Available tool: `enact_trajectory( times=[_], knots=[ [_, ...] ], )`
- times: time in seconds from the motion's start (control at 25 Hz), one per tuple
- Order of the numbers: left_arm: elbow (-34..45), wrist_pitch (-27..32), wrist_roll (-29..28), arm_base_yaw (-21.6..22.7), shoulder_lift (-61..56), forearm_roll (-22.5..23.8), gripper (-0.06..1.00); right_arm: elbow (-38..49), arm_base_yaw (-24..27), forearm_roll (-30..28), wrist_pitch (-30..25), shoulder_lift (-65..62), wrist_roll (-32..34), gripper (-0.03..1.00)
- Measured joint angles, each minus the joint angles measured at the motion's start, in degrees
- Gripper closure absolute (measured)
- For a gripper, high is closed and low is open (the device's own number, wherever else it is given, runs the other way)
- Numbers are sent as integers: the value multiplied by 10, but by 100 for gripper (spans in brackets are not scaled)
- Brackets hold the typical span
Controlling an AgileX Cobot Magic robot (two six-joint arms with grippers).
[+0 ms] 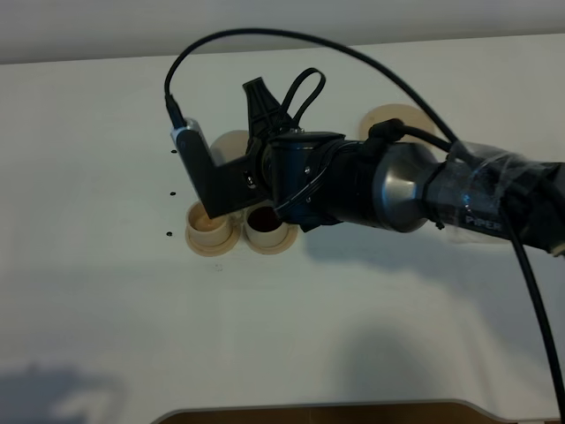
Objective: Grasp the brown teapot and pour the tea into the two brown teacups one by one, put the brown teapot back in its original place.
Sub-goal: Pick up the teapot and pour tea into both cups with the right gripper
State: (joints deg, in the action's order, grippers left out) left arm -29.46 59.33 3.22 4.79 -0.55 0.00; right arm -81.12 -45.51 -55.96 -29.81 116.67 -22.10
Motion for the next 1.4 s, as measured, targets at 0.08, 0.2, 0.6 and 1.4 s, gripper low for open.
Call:
enact_trajectory(
  times=[0.08,0.2,0.6,1.4],
  knots=[
    [0,0,0,0,0,0,49,0,-2,-9,2,2,-15,86],
    [0,0,0,0,0,0,49,0,-4,-21,8,2,-38,86],
    [0,0,0,0,0,0,49,0,-5,-46,19,18,-94,86],
    [0,0,-1,0,0,0,49,0,-6,-179,22,20,-111,86]
  ],
)
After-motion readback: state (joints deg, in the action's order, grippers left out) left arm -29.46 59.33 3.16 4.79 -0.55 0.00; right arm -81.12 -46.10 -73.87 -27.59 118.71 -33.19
